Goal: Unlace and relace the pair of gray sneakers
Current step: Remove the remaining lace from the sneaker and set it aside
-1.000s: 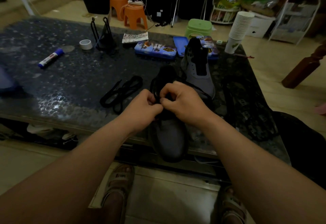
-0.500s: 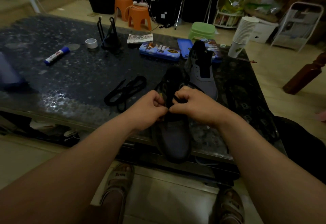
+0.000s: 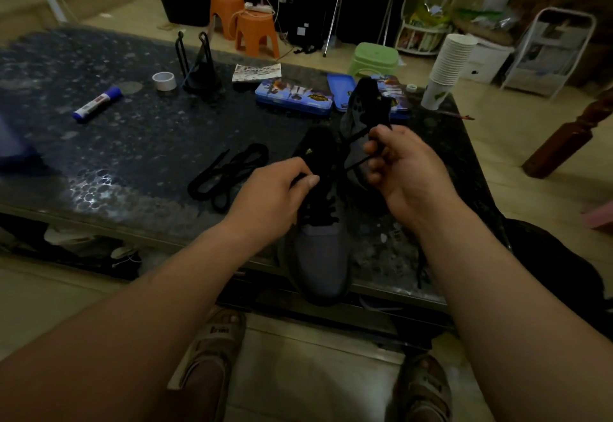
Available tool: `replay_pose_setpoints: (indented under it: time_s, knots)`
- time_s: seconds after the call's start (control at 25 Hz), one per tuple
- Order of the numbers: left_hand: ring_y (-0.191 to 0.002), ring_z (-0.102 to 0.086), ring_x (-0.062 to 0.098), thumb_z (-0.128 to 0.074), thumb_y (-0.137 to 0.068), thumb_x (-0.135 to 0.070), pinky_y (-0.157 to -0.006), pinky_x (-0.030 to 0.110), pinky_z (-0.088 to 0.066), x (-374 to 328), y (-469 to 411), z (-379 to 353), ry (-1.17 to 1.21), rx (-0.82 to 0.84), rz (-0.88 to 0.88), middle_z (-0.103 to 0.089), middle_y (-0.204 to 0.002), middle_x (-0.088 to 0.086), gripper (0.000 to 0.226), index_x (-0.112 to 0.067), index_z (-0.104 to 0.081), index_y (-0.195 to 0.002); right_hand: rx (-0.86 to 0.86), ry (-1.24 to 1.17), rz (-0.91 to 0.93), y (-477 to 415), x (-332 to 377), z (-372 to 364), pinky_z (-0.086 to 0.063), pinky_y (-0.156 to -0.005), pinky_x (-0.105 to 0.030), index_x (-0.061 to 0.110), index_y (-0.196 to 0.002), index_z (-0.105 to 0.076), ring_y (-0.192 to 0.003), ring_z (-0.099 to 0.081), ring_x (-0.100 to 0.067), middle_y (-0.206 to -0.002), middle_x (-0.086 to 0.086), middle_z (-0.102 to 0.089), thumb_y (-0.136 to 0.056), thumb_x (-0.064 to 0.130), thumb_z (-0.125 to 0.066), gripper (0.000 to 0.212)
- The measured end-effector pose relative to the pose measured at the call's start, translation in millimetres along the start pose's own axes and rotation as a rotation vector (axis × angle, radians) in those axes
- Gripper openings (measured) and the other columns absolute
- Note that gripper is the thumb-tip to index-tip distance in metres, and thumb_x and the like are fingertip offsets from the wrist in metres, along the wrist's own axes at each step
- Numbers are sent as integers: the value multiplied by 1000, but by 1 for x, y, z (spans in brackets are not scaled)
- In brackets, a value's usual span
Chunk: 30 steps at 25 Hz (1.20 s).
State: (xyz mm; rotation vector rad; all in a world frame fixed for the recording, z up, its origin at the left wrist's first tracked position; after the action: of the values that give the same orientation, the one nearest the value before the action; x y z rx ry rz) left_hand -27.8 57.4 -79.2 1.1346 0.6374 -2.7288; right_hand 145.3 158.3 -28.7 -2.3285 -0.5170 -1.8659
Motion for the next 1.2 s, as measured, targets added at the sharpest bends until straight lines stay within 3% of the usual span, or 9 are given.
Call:
replay_pose_setpoints:
  time_s: [0.12,0.24,0.4,0.56,0.72,0.84,0.92,1.08,1.2]
  knots:
    - [-68,-69,11,-63,-101,-35,-68,43,-59,8,-2,9,11,37,92,-68,-74,-3,17,-27,-56,-87,-25,556,-125,2,-17,9,-60,-67,-33,20,-123,-52,-86,-65,-16,-113,-5,-66,-100,34,-65,30]
    - [-71,-68,20,-64,-100,-39,-68,44,-59,6,-7,16,142,33,179,-67,-75,3,28,-24,-54,-79,223,879,-248,20,-43,2,-60,-84,-39,21,-134,-43,-110,-64,-18,-127,0,-62,-84,52,-80,69]
    - [-74,-55,17,-60,-102,-35,-75,33,-45,-12,-12,31,712,194,411,-53,-68,3,39,-22,-58,-65,209,970,-133,26,-56,-2,-50,-106,-41,17,-143,-39,-129,-56,-23,-143,-2,-56,-81,48,-84,83]
    - [-62,-52,8,-64,-98,-39,-66,25,-40,-13,-9,44,344,415,372,-58,-65,4,35,-13,-68,-75,217,981,-151,27,-59,0,-47,-107,-39,17,-146,-37,-134,-53,-24,-149,-2,-53,-83,48,-82,83]
    - [-62,-45,19,-50,-97,-17,-73,32,-43,-19,-11,69,1025,253,411,-43,-56,0,27,-13,-55,-71,217,909,-156,31,-53,-1,-43,-111,-38,17,-152,-28,-140,-47,-24,-155,-1,-45,-85,45,-83,91]
    - [-54,-38,19,-60,-97,-25,-67,28,-42,-18,-2,77,657,379,362,-34,-50,0,25,-3,-69,-91,119,1034,-71,41,-47,-5,-51,-105,-46,21,-145,-28,-127,-55,-28,-146,-5,-45,-83,47,-81,86]
    - [-55,-47,16,-67,-89,-22,-66,24,-46,-22,6,78,644,409,306,-46,-55,4,18,-6,-73,-93,-15,1183,116,49,-33,-10,-55,-81,-44,22,-122,-39,-99,-61,-26,-119,0,-51,-88,43,-70,50]
    - [-86,-66,23,-68,-78,-19,-82,27,-54,-27,20,83,748,615,160,-71,-87,16,11,-9,-72,-82,115,493,-185,54,-28,-34,-31,-47,-27,14,-83,-58,-53,-43,-16,-66,1,-49,-101,40,-58,31]
    - [-88,-67,28,-62,-92,-29,-88,36,-53,-23,31,74,621,783,226,-71,-90,19,28,-3,-72,-87,282,311,-250,65,-33,-48,-23,-40,-20,14,-86,-60,-44,-33,-7,-61,3,-44,-102,25,-62,20]
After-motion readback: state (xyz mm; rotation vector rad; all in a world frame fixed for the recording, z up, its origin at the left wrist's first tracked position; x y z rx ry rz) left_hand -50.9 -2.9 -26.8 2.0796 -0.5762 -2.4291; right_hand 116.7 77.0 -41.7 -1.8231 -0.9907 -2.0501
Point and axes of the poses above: each hand's wrist, its own y-axis away from the middle knuckle, its own z-axis out of the back of the hand, x = y × z, the point moved 1 cm from there along -y, towards the middle knuckle
